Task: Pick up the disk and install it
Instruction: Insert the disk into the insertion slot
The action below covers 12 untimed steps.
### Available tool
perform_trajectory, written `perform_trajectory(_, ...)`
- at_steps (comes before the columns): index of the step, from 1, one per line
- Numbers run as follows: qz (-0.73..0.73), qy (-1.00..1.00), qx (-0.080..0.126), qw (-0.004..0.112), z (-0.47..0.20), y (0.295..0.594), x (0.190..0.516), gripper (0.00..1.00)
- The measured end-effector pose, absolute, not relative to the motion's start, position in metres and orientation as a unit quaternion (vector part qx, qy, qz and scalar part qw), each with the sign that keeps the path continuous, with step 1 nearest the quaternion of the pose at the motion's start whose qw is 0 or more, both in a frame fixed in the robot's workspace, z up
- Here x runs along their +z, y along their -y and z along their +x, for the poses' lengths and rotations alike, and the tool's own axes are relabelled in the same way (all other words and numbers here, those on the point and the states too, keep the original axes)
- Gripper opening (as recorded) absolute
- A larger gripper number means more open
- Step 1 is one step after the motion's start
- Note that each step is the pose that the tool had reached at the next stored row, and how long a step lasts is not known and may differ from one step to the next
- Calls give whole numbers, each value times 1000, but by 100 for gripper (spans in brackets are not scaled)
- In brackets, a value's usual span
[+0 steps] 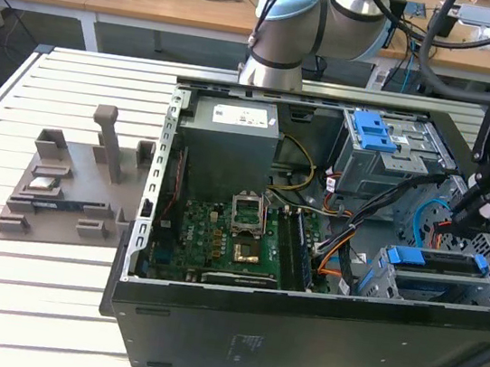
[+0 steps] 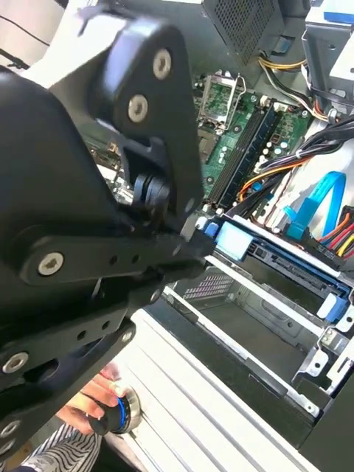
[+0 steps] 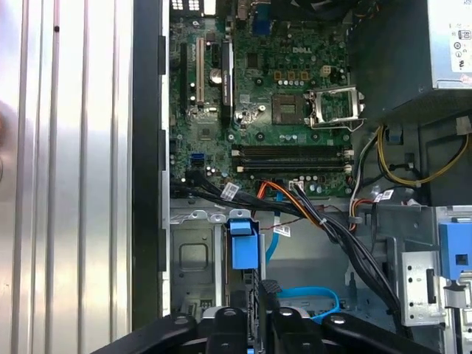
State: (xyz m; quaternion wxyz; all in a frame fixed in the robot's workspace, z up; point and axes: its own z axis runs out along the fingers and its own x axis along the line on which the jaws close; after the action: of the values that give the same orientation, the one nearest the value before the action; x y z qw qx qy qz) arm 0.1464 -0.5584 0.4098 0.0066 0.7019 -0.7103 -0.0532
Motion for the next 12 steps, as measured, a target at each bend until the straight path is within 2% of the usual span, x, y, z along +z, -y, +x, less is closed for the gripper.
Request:
perform_trajectory(1,702,710,-53,6,146,558,408,12)
perform_trajectory(2,702,710,-54,6,146,558,406,11)
perform_trajectory(12,704,708,-58,9,159,557,381,11)
